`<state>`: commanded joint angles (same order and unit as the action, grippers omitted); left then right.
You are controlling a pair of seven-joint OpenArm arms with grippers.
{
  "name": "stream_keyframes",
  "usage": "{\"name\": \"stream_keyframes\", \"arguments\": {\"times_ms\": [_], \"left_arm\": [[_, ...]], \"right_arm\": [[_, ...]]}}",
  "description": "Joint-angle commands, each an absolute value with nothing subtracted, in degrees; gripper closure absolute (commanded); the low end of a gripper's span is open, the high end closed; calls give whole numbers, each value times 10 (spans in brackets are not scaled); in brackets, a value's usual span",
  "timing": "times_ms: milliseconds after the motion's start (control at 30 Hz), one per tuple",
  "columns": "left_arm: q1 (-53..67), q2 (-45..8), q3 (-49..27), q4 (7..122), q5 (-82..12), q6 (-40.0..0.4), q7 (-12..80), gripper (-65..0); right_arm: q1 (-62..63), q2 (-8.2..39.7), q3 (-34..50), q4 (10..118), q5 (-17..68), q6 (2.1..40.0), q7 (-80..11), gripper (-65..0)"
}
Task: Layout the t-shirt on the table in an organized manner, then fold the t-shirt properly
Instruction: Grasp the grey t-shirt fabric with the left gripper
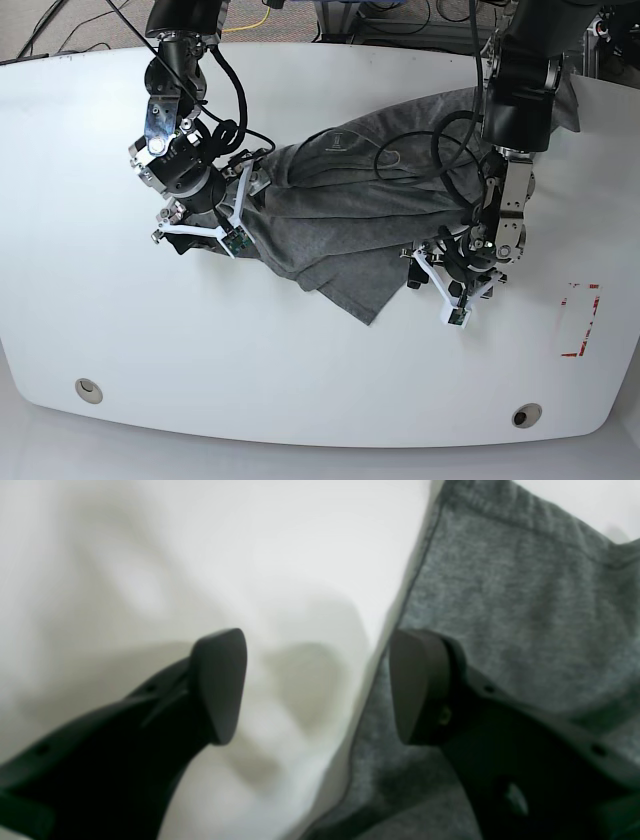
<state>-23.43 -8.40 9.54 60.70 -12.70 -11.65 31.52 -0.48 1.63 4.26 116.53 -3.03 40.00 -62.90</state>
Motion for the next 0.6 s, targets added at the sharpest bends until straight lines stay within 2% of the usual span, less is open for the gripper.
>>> {"name": "stream_keyframes", "arguments": {"times_ms": [167, 333, 600], "left_arm": [[-250, -61, 95, 565, -127, -157, 317, -410], [-263, -35, 109, 525, -127, -159, 316, -408], [-262, -30, 158, 527, -127, -159, 317, -403]], "right_arm": [[-5, 16, 43, 1166, -30, 400, -629, -496], [-5, 16, 43, 1166, -30, 400, -629, -496], [-5, 16, 43, 1166, -30, 400, -630, -496]]}}
